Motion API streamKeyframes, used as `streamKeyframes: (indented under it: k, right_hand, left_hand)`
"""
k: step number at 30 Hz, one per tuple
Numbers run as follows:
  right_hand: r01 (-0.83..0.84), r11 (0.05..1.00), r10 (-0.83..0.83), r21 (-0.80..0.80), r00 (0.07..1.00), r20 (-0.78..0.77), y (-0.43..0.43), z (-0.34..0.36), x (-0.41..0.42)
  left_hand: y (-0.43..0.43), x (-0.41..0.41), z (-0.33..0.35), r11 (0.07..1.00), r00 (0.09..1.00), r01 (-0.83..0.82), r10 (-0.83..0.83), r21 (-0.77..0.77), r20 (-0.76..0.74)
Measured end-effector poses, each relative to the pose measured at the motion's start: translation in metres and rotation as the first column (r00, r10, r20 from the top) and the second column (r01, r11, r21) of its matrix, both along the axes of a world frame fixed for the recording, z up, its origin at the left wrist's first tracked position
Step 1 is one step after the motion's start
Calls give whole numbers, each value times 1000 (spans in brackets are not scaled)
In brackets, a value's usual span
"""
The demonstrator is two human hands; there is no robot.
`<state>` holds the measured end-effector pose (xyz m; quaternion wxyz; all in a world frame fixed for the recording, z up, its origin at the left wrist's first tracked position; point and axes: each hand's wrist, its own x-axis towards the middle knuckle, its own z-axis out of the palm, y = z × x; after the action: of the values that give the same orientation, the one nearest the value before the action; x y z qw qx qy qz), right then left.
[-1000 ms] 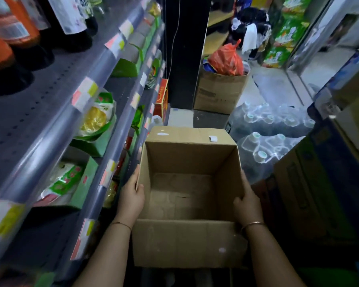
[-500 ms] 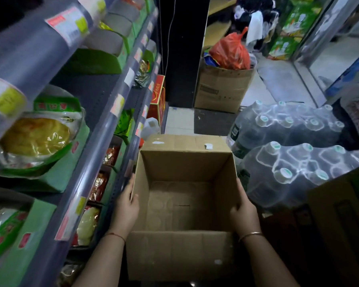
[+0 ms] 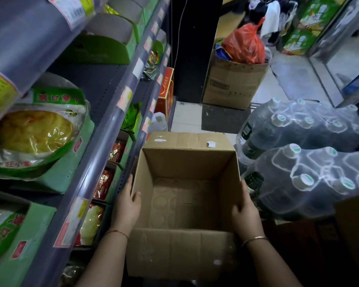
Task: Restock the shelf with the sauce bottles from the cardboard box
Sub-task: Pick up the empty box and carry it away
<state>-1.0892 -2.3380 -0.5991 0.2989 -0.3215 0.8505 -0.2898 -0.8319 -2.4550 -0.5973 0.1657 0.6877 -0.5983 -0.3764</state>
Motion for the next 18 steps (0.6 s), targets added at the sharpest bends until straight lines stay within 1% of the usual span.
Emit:
streamKeyframes:
  k: [3,5,8,10,16,18]
  right_hand:
    - [-18,1000,18,1,1000,-14,1,1,-1]
    - [-22,1000,22,3,1000,-12,3,2,-2]
    - [14,999,-14,48,1000,-1,6,6,-5]
    - [31,998,-31,57,1000,-3,7,9,-5]
    - [-1,997,-1,83,1000,15,12,30,3]
    - [-13,995,11,103,1000,18,13,40,6]
  left_hand:
    - [3,0,0,1000,1000,-22,22,14,9]
    - [4,3,1,998,998,-47,49,37,-40]
    - [3,9,3,990,984,-106,118,94,-134]
    - [6,11,6,985,978,-126,143,118,-153]
    - [16,9,24,988,977,-105,124,117,-175]
    - [19,8,34,990,983,-92,107,105,-148]
